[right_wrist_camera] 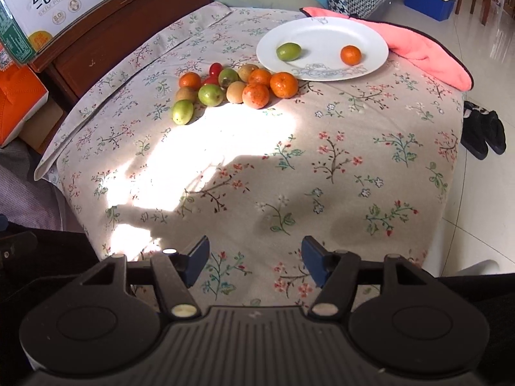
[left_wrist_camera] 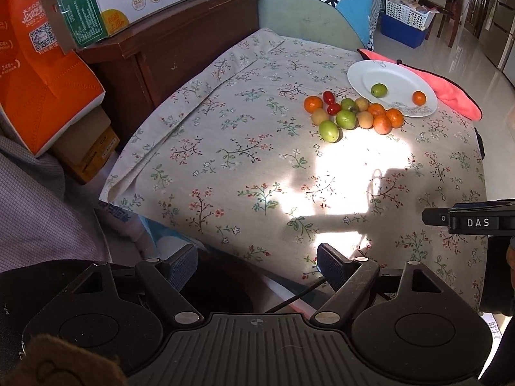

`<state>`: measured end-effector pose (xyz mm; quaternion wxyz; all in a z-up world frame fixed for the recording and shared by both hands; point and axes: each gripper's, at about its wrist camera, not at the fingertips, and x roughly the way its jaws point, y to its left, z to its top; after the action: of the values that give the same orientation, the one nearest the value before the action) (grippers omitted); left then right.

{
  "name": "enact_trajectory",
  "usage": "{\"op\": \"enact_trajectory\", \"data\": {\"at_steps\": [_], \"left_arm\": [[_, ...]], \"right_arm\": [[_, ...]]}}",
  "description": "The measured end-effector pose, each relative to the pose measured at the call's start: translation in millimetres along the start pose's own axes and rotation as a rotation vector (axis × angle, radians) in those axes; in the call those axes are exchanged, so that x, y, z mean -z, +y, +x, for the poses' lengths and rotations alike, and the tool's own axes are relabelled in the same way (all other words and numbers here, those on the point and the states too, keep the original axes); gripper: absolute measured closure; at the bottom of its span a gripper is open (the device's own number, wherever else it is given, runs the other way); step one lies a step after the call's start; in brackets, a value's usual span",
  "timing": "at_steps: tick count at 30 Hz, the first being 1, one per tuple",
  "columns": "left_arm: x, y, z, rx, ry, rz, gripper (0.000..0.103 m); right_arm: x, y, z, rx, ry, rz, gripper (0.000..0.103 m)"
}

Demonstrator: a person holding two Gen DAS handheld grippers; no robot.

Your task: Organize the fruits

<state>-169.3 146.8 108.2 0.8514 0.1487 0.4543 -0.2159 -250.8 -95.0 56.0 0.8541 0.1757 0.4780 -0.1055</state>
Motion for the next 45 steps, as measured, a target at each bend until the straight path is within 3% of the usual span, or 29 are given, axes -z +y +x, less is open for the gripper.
{"op": "enact_trajectory", "data": {"at_steps": [2,6,10,13,19,24,32,40,45], "left_arm": [[0,3,3,-0.007,0.012,-0.030,0.020],[-1,5,7,0.001,0.018,-0.054,0.020],[1,8,13,-0.039,0.050,-0.057,0.020],[5,18,14,-0.087,0.082,-0.072,0.020],[17,38,16,-0.206,0.145,-0.087,0.020],[21,32,41,-0.259,0.136,-0.058,0.020],[-3,9,84,-0.126,0.063,-0.120,0.020],[-65,-28,82,-0.039,-0.123,-0.070,0.020],[-101,-52,89,-0.037,-0.185,-0.028,0.017]], "right_arm": [[-3,6,10,-0.005,-0.031,0.020,0.039],[-1,24,28,-0.095,0.033,-0.031,0.039],[10,50,38,-0.035,0.001,-0.202,0.034],[13,63,43,-0.016,-0.013,-0.297,0.033],[29,92,40,-0.097,0.015,-0.455,0.031],[47,109,37,-0.119,0.036,-0.572,0.031],[32,86,33,-0.079,0.013,-0.443,0.032],[-35,34,25,0.030,-0.101,-0.139,0.032],[-75,6,27,0.114,-0.120,-0.047,0.031]]}}
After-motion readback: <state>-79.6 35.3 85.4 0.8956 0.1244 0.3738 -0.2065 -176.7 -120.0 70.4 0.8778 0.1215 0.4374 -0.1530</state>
